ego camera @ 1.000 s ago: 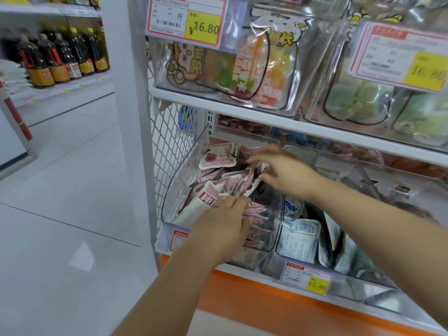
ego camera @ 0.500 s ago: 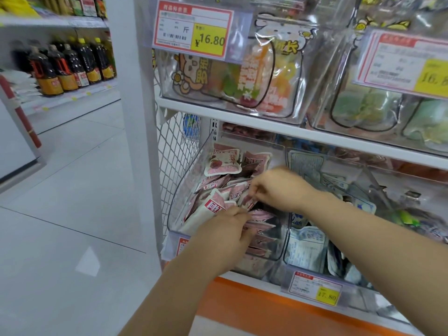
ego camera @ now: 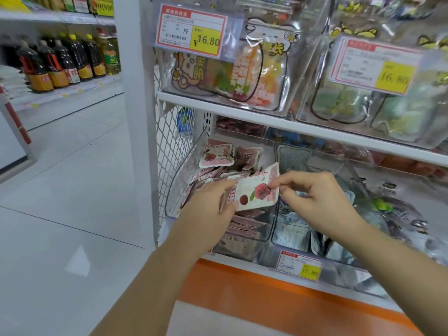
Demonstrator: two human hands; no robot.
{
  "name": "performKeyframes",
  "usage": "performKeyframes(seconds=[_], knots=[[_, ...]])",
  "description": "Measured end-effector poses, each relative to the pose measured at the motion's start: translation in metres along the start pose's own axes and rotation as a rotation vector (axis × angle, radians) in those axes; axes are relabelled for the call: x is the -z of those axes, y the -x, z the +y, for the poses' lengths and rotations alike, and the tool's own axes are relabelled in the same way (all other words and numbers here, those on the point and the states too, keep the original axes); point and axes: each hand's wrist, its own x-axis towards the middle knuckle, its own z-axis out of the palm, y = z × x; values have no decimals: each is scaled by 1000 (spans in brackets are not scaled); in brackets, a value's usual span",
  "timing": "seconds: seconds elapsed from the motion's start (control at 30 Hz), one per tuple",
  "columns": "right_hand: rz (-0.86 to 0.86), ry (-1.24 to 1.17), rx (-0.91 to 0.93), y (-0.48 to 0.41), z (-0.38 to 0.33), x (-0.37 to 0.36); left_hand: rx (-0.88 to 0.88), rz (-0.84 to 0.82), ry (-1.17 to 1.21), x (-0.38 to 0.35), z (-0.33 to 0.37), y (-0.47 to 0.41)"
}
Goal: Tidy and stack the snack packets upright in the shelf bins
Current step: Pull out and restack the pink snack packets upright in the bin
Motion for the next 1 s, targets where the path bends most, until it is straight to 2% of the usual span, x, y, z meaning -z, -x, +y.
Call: performKeyframes(seconds=[0.1,0.2,0.4,0.5,0.57,0.67,0.73,0.83,0.9,1.0], knots=[[-7,-40,40,8,-9,6,-11,-3,64,-5,5,6],[49,-106,44,18,-17,9,89,33,207,-3,11,13],[179,-531,-194,36,-18,5,429,0,877,9,26,29],[190,-724,-322,44,-18,-4,432,-103,963,9,35,35],[176,-747,-371,48,-17,-9,432,-164,1024,7,36,38],[59,-530,-298,43,-13,-8,463,-202,1041,13,31,36],[4,-343,-245,26,-6,-4,479,-72,905,23,22,30],[-11,24,-120,-13,8,-1,461,238,657,38,6,20],[-124,249,-41,-40,12,-7,421,365,574,46,1,15],[-364,540,19,-72,18,-26,388,441,502,52,-2,8]])
